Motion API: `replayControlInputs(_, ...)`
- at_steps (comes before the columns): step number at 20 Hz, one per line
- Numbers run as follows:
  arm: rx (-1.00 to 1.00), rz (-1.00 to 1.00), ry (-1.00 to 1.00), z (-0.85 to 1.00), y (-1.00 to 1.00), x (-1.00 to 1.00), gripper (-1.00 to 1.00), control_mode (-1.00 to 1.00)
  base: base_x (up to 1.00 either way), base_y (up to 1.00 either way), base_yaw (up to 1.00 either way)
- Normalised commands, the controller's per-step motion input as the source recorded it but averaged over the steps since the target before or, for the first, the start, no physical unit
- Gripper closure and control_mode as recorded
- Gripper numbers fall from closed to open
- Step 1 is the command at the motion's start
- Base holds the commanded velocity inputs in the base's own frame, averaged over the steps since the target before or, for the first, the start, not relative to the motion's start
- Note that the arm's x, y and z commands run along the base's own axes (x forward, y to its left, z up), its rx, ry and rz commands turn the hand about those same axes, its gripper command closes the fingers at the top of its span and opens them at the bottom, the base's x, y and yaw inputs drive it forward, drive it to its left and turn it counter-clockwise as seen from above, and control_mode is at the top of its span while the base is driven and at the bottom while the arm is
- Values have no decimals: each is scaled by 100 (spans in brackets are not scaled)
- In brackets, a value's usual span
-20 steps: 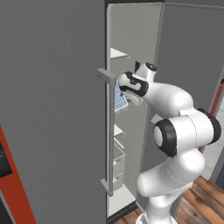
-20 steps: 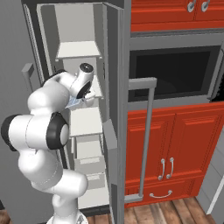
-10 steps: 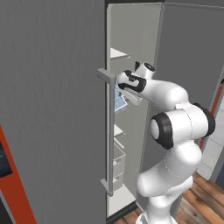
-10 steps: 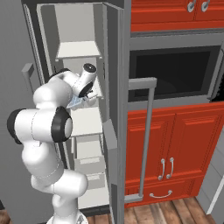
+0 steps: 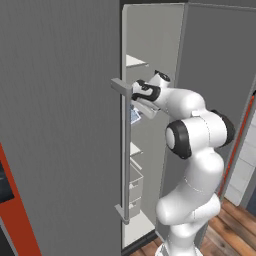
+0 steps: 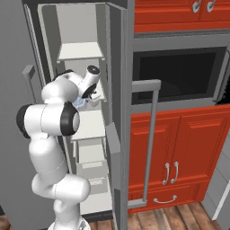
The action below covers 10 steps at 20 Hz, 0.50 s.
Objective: The ice cube tray has been filled with water. Take the tray and place it in the freezer to make ice. Close the freezer door after placing the tray.
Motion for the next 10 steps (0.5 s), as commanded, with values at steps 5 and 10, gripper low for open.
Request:
replayControlInputs(5,-3,0,0,-2,15,53,100,-100,0,0,0)
replayControlInputs(10,-1,0,0,0,6,49,100,-100,0,0,0)
